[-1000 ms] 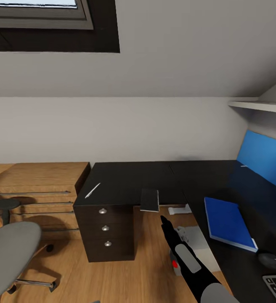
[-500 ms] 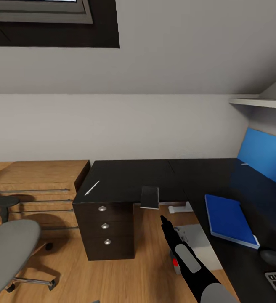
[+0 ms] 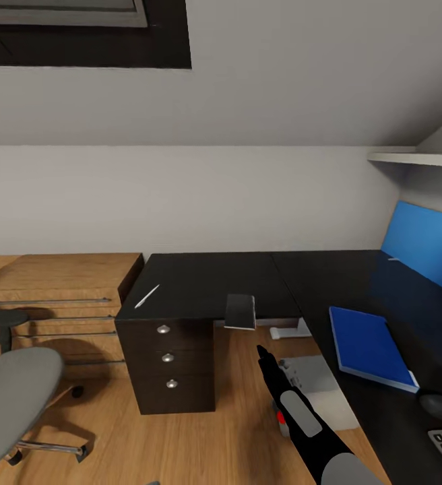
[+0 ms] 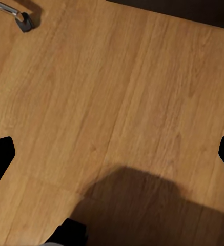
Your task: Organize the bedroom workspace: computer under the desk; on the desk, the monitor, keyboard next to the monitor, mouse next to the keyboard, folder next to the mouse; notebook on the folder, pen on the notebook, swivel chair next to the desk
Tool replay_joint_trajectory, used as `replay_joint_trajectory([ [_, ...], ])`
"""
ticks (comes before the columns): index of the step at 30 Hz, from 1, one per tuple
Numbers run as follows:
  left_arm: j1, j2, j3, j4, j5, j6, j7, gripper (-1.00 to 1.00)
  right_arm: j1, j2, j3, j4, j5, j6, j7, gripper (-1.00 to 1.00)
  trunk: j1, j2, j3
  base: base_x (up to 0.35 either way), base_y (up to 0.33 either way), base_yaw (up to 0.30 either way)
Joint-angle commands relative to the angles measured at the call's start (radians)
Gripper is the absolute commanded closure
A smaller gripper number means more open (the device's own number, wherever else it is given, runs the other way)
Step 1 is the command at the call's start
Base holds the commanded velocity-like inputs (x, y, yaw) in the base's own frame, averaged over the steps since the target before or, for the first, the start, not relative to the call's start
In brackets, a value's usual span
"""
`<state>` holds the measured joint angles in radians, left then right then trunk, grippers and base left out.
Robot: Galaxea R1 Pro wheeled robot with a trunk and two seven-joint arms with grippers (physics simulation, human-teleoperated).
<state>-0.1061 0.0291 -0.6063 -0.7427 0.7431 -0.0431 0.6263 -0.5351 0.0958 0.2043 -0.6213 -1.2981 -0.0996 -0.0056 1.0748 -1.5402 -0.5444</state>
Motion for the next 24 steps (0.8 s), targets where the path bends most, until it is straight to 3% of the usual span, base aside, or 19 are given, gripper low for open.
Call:
replay_joint_trajectory([
  [1, -0.001, 0.002, -0.007, -0.001, 0.009, -0.004, 0.007, -1.0, -0.001, -0.001, 0.006, 0.0, -0.01, -0.008, -0.001, -1.0, 0.0, -0.001, -0.001, 0.0, 0.0, 0.0],
  [8, -0.001, 0.002, -0.003, -0.001, 0.006, -0.007, 0.006, -1.0, -0.001, -0.001, 0.007, 0.0, -0.01, -0.008, 0.0, -1.0, 0.0, -0.001, -0.001, 0.0, 0.0, 0.0],
  [24, -0.001, 0.002, -0.006, 0.003, 0.008, -0.006, 0.006, -1.0, 0.0, 0.005, 0.006, 0.0, -0.01, -0.008, 0.001, -1.0, 0.0, -0.001, -0.001, 0.166, 0.04, 0.0],
])
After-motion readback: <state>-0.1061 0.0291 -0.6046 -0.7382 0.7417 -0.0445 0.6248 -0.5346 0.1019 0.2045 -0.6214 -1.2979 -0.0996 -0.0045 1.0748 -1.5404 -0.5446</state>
